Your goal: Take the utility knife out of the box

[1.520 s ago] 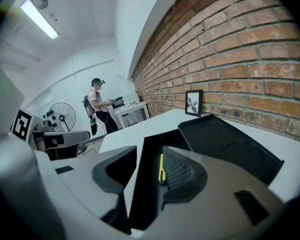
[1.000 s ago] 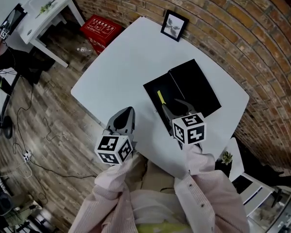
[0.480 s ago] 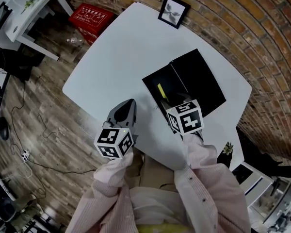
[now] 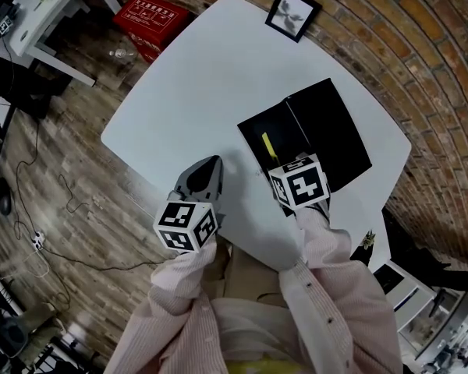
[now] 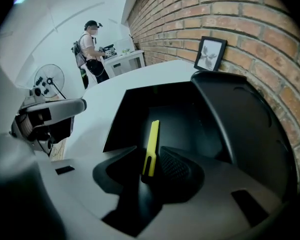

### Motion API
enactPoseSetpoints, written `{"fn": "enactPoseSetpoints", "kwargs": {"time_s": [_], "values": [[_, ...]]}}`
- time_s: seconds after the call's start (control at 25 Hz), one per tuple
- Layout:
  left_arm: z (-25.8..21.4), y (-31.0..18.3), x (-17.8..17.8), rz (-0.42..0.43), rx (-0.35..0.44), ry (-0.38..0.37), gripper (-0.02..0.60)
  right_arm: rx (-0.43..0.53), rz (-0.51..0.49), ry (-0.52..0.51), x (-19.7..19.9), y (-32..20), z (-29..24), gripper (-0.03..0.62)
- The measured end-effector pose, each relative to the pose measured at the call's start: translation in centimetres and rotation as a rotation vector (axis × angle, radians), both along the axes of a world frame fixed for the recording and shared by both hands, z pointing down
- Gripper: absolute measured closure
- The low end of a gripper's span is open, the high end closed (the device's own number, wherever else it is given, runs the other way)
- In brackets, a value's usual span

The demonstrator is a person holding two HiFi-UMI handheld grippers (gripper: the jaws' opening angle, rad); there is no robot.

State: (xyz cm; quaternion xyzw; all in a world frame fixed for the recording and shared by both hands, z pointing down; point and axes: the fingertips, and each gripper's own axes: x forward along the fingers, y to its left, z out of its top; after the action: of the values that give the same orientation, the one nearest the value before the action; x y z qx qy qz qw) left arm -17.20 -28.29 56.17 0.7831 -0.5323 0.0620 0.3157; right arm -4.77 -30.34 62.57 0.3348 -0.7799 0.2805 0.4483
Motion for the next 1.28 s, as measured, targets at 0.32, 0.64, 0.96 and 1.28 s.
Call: {"fn": "enactPoseSetpoints", "kwargs": {"time_s": [0.32,0.64,0.96,1.28], "values": [[0.0,-0.2,-0.2,0.001,-0.001,0.001,0.589,0.049,-0.052,0.103,0.3,-0.3,0.2,0.52],[-0.4,0.0,-0.2,0.008,0.01,-0.001,0.589,0.056,-0.048,0.095,0.2,-0.2,-0.1,0.526],[-2.2,0.4,0.6,0.044,0.076,-0.013,0.589,0.124,-0.007,-0.01,-0.1,-0.5,-2.0,0.526],[-5.1,0.4,1.3,0.068,0.173,-0.026,0.589,0.235,0.021,-0.145,-0.7,-0.8,-5.8,0.526]]}}
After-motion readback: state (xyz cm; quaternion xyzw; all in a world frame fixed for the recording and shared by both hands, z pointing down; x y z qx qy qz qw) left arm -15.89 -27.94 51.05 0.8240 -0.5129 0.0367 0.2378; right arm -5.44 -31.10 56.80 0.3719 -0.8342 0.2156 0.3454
